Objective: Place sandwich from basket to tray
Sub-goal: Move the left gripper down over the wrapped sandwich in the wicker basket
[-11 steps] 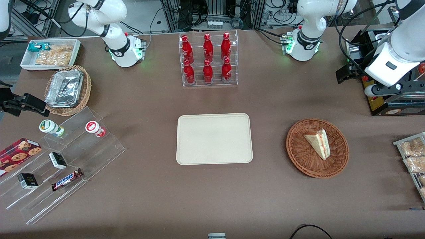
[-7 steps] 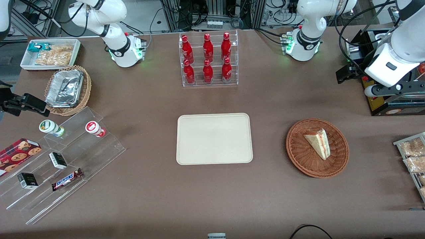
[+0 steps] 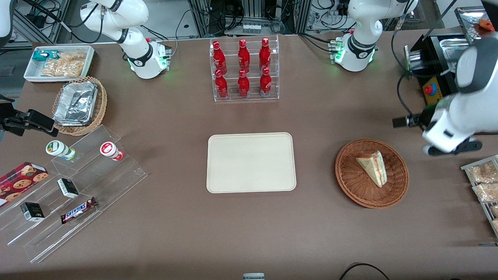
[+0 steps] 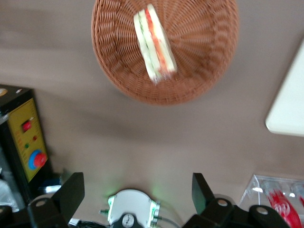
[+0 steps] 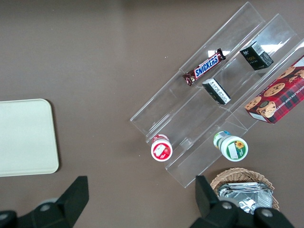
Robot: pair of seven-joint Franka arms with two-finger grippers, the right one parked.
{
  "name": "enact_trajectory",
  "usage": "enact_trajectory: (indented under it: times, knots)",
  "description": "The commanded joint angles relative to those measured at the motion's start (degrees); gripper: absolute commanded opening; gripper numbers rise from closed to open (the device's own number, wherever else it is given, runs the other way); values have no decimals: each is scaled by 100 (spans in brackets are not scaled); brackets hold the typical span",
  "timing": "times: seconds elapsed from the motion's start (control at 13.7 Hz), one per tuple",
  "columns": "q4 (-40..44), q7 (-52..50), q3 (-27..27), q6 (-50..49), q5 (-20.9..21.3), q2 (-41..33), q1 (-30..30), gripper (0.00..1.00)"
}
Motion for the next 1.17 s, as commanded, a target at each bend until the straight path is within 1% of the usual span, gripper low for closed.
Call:
enact_trajectory:
  times: [0.0,0.22,0.44,0.51,0.73,0.87,1.09]
  knots:
    - [-209,-523,241,665,34,431,14,100]
    - [-517,-1805,252,1465,25,844,5,100]
    - [-1368,-2134,252,2537,-62,837,-4,100]
    - [-1519,-2326,252,2793,-71,845,-13,100]
    - [-1582,-2951,234,3058,-63,898,-65,100]
    - [-1739,-3023,225,3251,-63,968,-74,100]
    - [-2213,-3067,225,3760,-71,951,-74,100]
